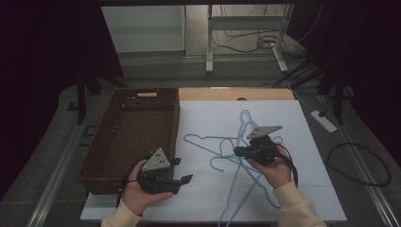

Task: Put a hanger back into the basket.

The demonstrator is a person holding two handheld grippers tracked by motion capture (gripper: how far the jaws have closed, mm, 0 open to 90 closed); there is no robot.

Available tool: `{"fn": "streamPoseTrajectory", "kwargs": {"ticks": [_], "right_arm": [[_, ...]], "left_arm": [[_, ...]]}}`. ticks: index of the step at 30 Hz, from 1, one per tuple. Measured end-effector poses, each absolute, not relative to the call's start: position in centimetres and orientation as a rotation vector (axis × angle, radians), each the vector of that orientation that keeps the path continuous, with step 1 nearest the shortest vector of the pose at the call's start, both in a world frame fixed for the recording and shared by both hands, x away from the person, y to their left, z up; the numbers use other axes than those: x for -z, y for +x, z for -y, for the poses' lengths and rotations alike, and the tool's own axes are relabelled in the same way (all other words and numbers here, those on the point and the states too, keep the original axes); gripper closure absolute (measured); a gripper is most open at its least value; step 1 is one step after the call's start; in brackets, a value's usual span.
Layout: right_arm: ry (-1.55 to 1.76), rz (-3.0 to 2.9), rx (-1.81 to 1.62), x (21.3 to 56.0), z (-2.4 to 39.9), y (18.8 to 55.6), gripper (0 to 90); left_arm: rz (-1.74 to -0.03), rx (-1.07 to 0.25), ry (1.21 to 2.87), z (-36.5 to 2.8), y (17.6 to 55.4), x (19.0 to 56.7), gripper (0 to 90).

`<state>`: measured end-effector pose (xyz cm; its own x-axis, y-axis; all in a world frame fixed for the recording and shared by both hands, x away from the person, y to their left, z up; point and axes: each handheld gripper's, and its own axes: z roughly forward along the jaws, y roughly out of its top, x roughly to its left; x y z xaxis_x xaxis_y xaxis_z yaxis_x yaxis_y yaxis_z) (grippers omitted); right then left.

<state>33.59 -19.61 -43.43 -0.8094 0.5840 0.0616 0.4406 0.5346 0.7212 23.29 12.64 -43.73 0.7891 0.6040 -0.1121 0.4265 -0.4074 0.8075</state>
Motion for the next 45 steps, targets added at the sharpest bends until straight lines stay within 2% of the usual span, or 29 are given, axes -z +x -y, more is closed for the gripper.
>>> {"fn": "streamPoseTrajectory", "kwargs": {"ticks": [13, 22, 29, 32, 34, 40, 45], "right_arm": [[0.894, -2.566, -1.152, 43.7, 19.4, 33.8, 86.3], [0.915, -2.541, -1.172, 43.7, 19.2, 33.9, 86.3], [0.928, -2.51, -1.193, 43.7, 19.0, 34.0, 86.3], [0.927, -2.499, -1.198, 43.7, 18.9, 33.9, 86.3], [0.93, -2.487, -1.206, 43.7, 18.9, 33.9, 86.3], [0.946, -2.458, -1.237, 43.7, 19.2, 33.8, 86.2], [0.945, -2.438, -1.257, 43.6, 19.5, 33.8, 85.4]], "left_arm": [[-0.705, -0.115, 2.119, -7.0, 24.7, 44.8, 31.0], [-0.763, 0.007, 2.14, -4.2, 26.2, 46.7, 31.0], [-0.807, 0.081, 2.175, -1.7, 27.9, 49.1, 34.3], [-0.817, 0.11, 2.181, -1.0, 28.4, 49.7, 38.5], [-0.824, 0.131, 2.175, -0.7, 28.6, 50.0, 50.5], [-0.822, 0.217, 2.169, -0.3, 28.9, 50.5, 77.2], [-0.88, 0.197, 2.143, -0.5, 28.9, 50.2, 81.2]]}}
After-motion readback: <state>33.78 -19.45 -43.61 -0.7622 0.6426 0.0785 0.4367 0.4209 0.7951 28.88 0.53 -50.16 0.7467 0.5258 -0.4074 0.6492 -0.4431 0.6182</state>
